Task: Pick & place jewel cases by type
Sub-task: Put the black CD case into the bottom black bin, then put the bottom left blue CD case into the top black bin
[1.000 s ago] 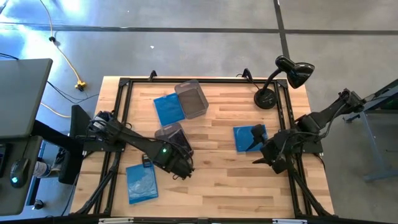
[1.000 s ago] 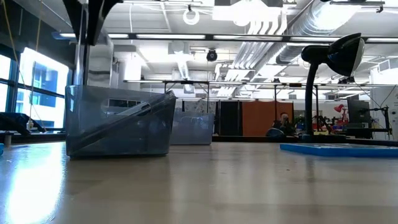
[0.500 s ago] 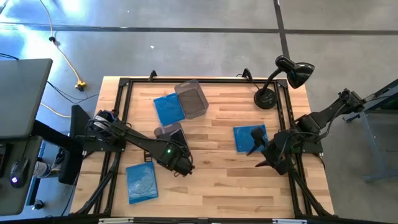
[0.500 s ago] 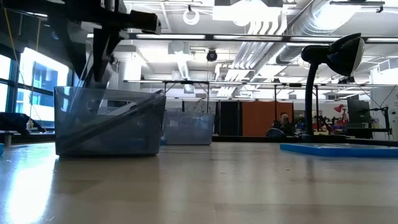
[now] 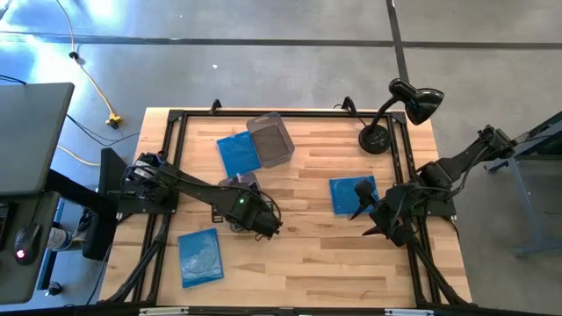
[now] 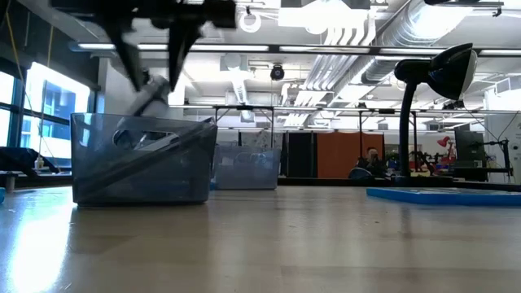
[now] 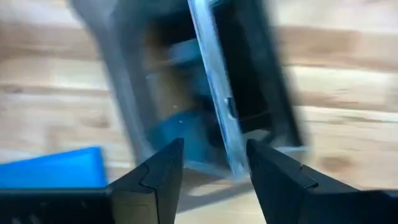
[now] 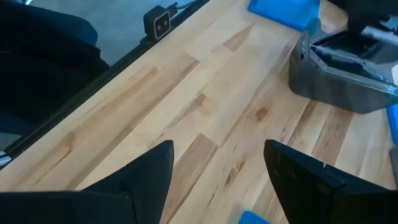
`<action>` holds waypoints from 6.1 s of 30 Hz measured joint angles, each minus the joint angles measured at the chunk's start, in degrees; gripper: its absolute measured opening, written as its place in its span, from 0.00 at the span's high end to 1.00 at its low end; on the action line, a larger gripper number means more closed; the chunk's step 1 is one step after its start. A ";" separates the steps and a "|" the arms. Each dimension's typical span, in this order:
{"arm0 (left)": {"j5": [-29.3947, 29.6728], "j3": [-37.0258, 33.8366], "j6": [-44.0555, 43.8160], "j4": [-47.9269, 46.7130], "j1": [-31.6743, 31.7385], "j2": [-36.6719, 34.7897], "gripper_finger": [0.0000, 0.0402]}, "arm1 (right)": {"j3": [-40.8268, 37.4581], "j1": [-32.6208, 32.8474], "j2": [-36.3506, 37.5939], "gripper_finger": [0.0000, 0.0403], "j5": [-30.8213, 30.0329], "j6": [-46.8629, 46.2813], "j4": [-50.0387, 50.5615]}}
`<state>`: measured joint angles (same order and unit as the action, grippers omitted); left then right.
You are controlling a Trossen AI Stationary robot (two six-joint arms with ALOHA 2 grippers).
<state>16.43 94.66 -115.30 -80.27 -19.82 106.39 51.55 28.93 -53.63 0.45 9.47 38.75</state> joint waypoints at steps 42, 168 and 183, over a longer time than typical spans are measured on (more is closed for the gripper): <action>-18.55 16.99 -17.88 -10.12 -28.87 21.38 0.57 | -12.17 0.12 -11.45 0.39 8.66 0.74 -23.96; 3.91 14.17 27.38 39.33 -6.84 27.10 0.57 | -9.84 2.27 -43.60 0.39 -7.12 -12.17 -34.19; 7.91 14.57 26.55 40.55 -6.75 22.49 0.57 | -10.14 5.94 -43.30 0.39 -10.97 -17.08 -33.34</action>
<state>24.34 109.23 -88.75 -39.73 -26.57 128.87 41.41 34.87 -96.92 -10.52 -7.60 5.40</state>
